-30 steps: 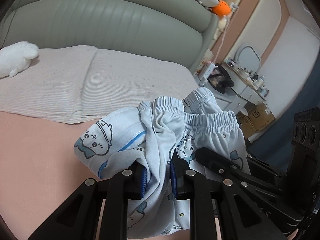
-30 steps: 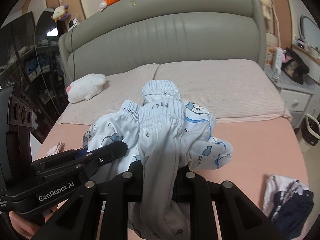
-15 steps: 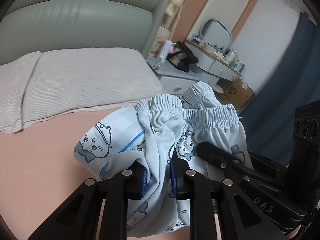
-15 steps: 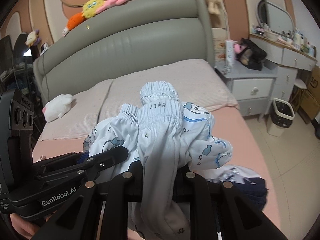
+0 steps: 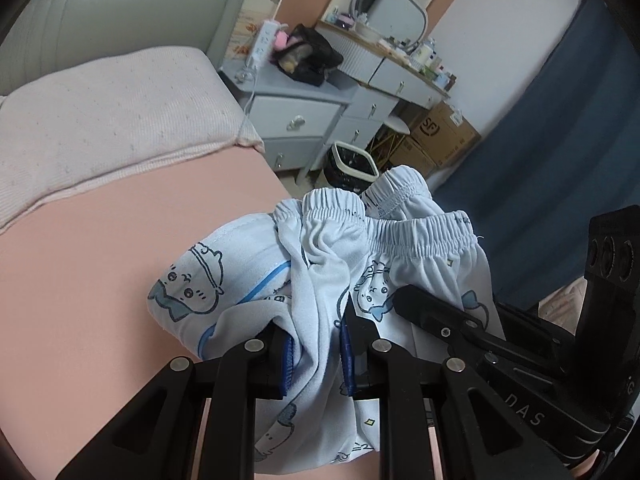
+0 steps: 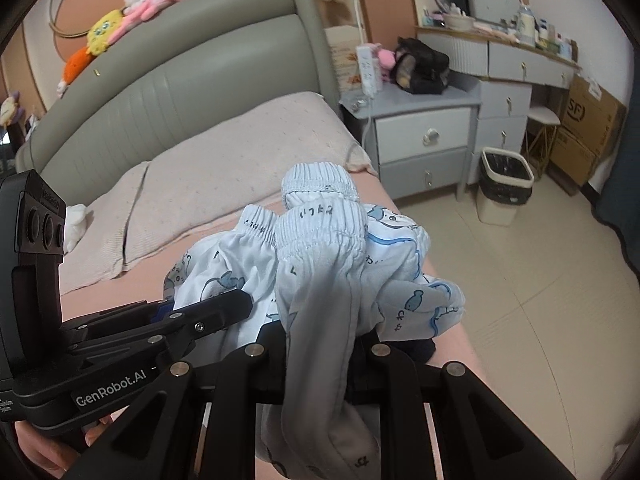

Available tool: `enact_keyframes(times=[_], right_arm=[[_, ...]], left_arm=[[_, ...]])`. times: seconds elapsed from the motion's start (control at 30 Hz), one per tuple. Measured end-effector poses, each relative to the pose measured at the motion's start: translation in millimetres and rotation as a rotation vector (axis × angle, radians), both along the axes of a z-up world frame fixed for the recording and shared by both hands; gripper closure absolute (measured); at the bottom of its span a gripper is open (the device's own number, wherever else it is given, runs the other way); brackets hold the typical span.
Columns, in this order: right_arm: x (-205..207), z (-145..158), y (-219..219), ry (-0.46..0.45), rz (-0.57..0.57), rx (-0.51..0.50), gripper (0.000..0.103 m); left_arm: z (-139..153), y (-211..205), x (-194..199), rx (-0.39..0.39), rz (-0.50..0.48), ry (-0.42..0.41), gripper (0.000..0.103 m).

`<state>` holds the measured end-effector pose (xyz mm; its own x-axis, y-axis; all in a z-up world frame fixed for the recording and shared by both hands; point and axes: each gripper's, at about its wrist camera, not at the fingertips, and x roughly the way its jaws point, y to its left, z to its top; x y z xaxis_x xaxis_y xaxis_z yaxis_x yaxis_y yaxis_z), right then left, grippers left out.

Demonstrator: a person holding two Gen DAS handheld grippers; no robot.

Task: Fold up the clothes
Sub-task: 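Lift the folded pants with both grippers and carry them toward the clothes stack, then lower the pants onto the clothes stack and open both grippers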

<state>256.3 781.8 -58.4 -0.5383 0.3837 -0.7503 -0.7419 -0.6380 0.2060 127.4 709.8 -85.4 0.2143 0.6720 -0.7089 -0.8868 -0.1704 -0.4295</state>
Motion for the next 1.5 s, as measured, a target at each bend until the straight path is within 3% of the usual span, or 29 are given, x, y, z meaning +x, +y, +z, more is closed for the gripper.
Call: enact_keyframes(times=[0.23, 0.53, 0.83, 1.1, 1.13, 1.17, 1.2, 1.23, 1.27, 1.33, 1.43, 1.5], right_arm=[[18.8, -37.1, 21.1, -0.025, -0.035, -0.055, 0.086], [9.5, -84.5, 31.5, -0.078, -0.027, -0.113, 0.086], [7.9, -104.0, 43.3, -0.099, -0.033, -0.151, 0.086], [9.9, -112.6, 50.2, -0.119, -0.057, -0.169, 0.068], [9.2, -112.4, 50.5, -0.133, -0.063, -0.167, 0.061], [8.7, -111.8, 50.6, -0.156, -0.070, -0.161, 0.045], [7.9, -111.4, 50.8, -0.185, -0.082, -0.157, 0.035], [7.9, -110.6, 51.5, -0.222, -0.099, -0.157, 0.021], [9.2, -108.6, 52.4, -0.253, -0.116, -0.159, 0.019], [15.8, -100.2, 52.8, -0.273, -0.149, -0.162, 0.016], [27.8, -84.6, 51.6, -0.277, -0.190, -0.158, 0.000], [35.6, -71.7, 49.1, -0.269, -0.209, -0.150, 0.000]], left_arm=[[-32.4, 19.1, 1.9, -0.055, 0.003, -0.021, 0.086], [-69.0, 21.9, -4.8, -0.115, 0.024, 0.030, 0.086], [-88.4, 15.1, -29.3, -0.101, 0.040, -0.064, 0.085], [-94.0, 6.1, -44.1, -0.068, 0.030, -0.175, 0.083], [-91.3, 5.1, -44.1, -0.068, 0.036, -0.167, 0.078], [-88.2, 4.4, -44.0, -0.071, 0.045, -0.153, 0.073], [-83.8, 4.1, -44.0, -0.081, 0.061, -0.126, 0.051], [-78.4, 3.6, -44.7, -0.092, 0.077, -0.097, 0.021], [-72.3, 2.8, -46.4, -0.096, 0.090, -0.075, 0.012], [-61.5, 0.3, -52.2, -0.084, 0.113, -0.072, 0.010], [-45.6, -5.4, -60.5, -0.077, 0.146, -0.075, 0.010], [-33.9, -10.1, -62.1, -0.071, 0.154, -0.054, 0.010]])
